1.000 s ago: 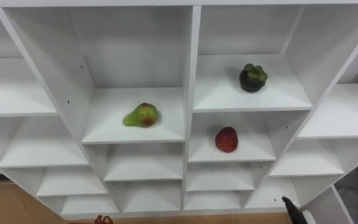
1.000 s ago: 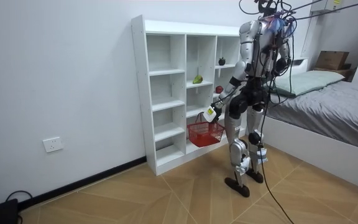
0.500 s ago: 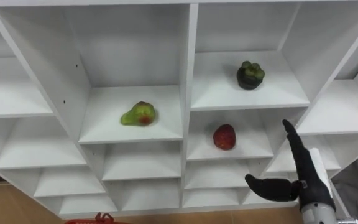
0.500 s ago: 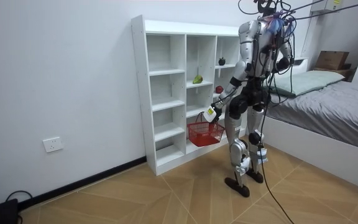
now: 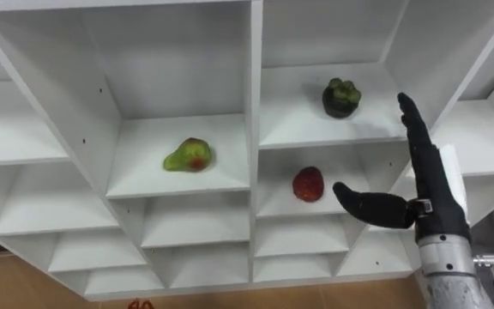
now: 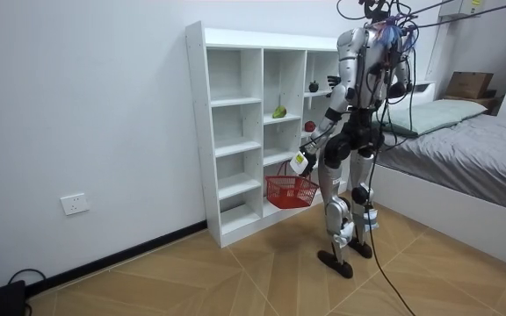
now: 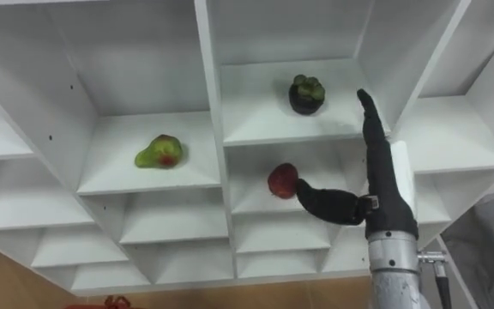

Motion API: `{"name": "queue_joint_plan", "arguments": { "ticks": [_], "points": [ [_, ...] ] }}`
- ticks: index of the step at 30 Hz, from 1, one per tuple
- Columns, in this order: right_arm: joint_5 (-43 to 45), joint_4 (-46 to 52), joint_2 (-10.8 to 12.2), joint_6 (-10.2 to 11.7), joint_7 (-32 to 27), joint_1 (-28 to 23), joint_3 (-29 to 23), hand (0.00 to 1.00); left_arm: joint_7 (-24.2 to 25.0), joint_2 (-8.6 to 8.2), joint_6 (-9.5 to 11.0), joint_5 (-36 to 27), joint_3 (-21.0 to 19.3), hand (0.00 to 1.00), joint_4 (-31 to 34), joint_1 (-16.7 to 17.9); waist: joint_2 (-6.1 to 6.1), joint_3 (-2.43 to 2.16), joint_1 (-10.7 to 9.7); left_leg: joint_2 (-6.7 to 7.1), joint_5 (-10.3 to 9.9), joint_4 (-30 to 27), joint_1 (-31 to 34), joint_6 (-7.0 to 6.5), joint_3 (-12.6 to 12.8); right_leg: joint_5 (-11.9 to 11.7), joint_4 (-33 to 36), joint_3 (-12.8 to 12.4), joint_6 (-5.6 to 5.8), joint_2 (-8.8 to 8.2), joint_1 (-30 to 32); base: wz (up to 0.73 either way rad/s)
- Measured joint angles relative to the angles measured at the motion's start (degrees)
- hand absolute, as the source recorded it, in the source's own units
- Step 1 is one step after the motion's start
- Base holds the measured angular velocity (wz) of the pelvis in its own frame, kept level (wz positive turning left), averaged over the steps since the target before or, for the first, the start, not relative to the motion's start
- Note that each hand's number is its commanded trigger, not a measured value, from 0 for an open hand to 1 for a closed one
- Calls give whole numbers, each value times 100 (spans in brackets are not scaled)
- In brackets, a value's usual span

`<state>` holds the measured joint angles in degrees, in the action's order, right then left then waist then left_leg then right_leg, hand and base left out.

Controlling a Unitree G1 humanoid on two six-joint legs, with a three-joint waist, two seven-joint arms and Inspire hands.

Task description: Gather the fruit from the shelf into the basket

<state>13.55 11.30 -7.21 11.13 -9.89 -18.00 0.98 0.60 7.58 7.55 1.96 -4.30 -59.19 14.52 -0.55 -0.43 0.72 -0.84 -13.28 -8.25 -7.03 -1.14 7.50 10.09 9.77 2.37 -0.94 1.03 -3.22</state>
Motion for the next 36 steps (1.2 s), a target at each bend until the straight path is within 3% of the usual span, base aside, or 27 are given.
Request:
{"name": "queue_joint_plan", "arguments": {
  "ticks": [7,11,15,25,29,36],
  "points": [
    [47,224,-40,58,-410,254,25,0,17,28,2,5,6,100,-65,-111,113,70,44,-8,3,-19,63,2,-15,-9,1,13,-5,2,0,0],
    [47,225,-243,132,-649,589,36,0,69,47,2,18,25,100,-86,-168,144,65,108,-5,3,-24,64,2,-18,-11,0,17,-4,-2,-18,0],
    [33,225,-293,138,-791,858,37,0,91,84,-3,27,124,100,-25,-149,184,61,110,-10,3,-44,22,3,-76,-13,-11,80,-6,-3,-86,7],
    [-365,-186,-617,129,-720,1315,2,0,82,132,-88,333,110,100,-19,-97,240,65,149,-7,9,-94,38,11,-151,-19,-9,152,-16,-15,-102,3],
    [-533,-483,-627,124,-619,1434,-1,0,57,144,-110,327,111,100,-17,-104,281,89,149,-6,9,-97,54,11,-154,-19,-10,151,-17,-15,-114,0],
    [-712,-675,-643,124,-613,1533,6,0,10,141,-113,321,133,100,82,-153,283,90,170,-3,9,-96,43,11,-185,-19,-19,186,-16,-18,-145,2]
  ]
}}
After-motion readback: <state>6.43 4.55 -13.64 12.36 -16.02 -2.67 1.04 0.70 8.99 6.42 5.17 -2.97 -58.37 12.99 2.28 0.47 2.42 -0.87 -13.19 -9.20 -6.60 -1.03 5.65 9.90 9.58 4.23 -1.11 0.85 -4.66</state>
